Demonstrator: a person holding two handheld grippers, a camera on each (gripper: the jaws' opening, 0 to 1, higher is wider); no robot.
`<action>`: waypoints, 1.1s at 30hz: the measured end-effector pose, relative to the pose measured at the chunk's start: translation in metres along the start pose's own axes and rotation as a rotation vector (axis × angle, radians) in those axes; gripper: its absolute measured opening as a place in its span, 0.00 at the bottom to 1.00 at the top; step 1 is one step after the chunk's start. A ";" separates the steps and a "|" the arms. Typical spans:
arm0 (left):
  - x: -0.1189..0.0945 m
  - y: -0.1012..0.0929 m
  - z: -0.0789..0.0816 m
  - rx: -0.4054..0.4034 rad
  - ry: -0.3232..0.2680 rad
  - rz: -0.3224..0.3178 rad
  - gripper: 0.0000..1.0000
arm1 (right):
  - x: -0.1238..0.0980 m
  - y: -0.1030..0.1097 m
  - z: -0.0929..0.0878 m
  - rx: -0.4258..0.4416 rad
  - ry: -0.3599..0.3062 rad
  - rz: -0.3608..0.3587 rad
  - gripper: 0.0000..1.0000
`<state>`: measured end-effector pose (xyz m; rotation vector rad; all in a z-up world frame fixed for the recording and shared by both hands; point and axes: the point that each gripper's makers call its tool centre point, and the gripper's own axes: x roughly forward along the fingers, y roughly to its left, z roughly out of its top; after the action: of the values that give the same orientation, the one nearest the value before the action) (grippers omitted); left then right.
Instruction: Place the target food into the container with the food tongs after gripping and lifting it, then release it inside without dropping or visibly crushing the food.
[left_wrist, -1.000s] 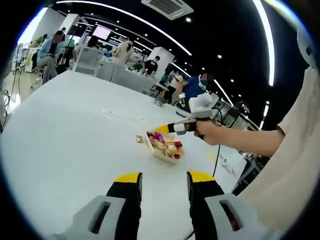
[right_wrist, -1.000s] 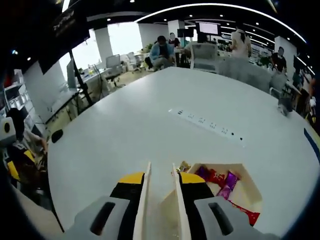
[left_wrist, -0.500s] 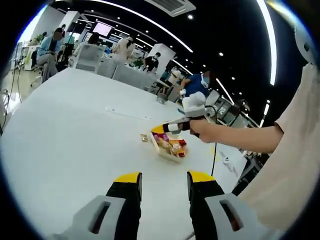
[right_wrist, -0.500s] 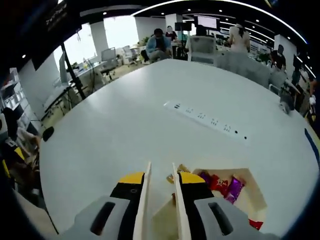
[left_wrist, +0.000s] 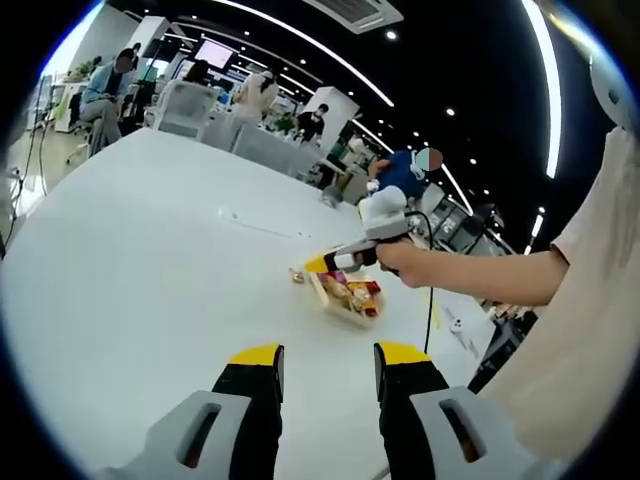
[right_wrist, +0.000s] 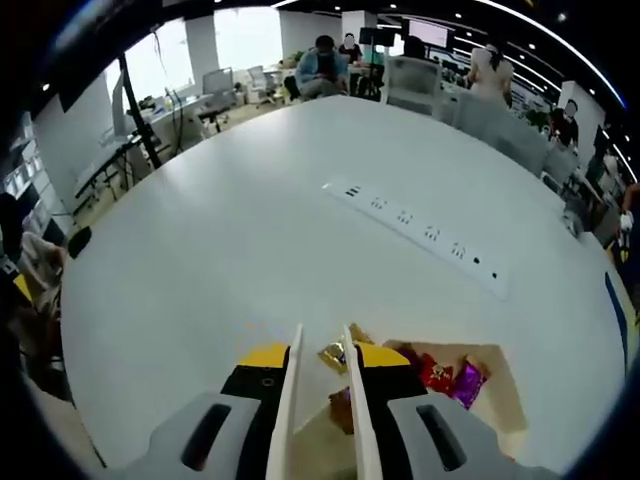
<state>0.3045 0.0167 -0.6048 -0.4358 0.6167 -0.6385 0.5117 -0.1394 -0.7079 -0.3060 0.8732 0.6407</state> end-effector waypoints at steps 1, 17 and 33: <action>0.000 0.001 0.000 -0.002 -0.001 0.001 0.35 | 0.001 -0.001 -0.001 0.000 0.006 -0.005 0.24; -0.006 0.012 -0.004 -0.027 -0.009 0.020 0.35 | 0.016 -0.005 -0.010 0.052 0.060 0.004 0.24; -0.007 0.009 -0.003 -0.030 -0.024 0.025 0.35 | 0.016 0.046 -0.009 -0.037 0.091 0.185 0.24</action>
<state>0.3019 0.0277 -0.6094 -0.4622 0.6087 -0.6004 0.4842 -0.1021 -0.7257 -0.2918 0.9851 0.8198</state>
